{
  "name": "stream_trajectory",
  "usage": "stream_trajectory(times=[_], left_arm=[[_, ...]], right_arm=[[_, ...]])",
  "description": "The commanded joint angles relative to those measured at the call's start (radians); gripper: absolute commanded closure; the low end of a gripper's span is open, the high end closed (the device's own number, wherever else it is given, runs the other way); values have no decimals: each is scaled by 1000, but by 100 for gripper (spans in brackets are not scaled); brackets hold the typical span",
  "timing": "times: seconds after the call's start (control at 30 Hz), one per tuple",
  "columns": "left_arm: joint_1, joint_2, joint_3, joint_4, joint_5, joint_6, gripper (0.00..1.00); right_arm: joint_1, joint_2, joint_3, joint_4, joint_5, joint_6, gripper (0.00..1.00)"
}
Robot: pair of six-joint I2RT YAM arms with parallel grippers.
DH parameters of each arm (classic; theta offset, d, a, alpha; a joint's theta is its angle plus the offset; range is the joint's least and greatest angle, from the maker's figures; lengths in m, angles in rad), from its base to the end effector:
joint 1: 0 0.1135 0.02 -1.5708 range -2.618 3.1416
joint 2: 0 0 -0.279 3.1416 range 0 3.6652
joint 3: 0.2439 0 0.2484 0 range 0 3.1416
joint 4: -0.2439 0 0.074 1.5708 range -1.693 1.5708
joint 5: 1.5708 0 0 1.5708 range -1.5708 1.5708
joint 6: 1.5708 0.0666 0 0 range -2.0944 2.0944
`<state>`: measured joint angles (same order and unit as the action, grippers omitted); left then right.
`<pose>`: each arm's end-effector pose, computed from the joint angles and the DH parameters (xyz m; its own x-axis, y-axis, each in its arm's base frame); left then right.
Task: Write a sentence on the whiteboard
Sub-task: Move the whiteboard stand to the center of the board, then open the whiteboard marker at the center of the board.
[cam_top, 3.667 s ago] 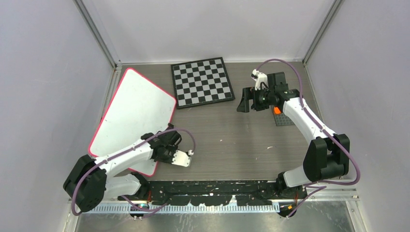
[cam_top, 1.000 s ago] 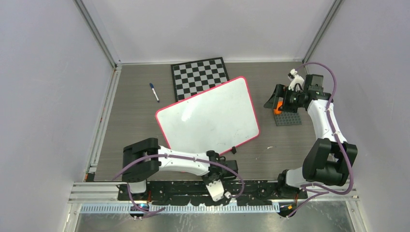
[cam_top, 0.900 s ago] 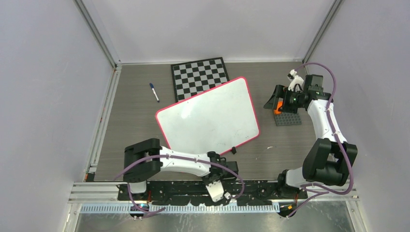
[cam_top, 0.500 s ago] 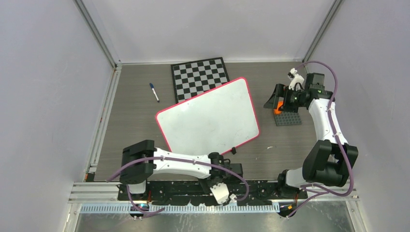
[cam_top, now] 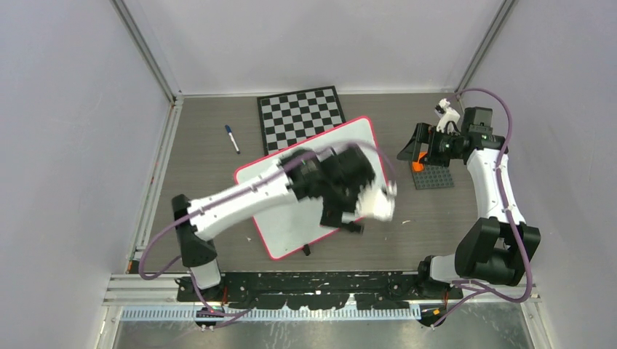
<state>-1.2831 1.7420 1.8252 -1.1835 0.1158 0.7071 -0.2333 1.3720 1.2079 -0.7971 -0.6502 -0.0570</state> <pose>0.0966 -0.3534 0.3433 0.4361 0.8002 -0.4116 0.8997 -0.3792 0.2162 0.2868 -0.0267 0.3027 -0.7876 0.1406 -0.5999 -0.1984 0.8639 0.4629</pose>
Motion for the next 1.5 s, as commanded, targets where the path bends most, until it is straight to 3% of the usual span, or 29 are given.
stream_trajectory(times=[0.0,0.1,0.37,0.5,0.63,0.73,1.07,1.47], left_arm=[[301,-14,231,0,83,-285,0],[504,-41,274,67,137,-417,0],[1088,-128,207,336,163,-820,0],[1262,-92,146,413,21,-950,0],[1324,-9,49,458,-170,-1013,0],[1330,82,17,453,-235,-1046,5],[1313,333,-12,552,-236,-1116,27],[1256,531,102,551,-288,-1101,34]], right_arm=[[-5,-24,42,3,-27,11,5],[-5,-9,47,5,-26,22,5],[-4,7,34,33,-8,40,5],[-5,22,30,43,-1,48,5],[-5,28,20,58,8,56,5],[-5,29,12,65,14,57,5],[-6,32,-3,65,29,56,5],[-5,46,0,65,38,57,5]])
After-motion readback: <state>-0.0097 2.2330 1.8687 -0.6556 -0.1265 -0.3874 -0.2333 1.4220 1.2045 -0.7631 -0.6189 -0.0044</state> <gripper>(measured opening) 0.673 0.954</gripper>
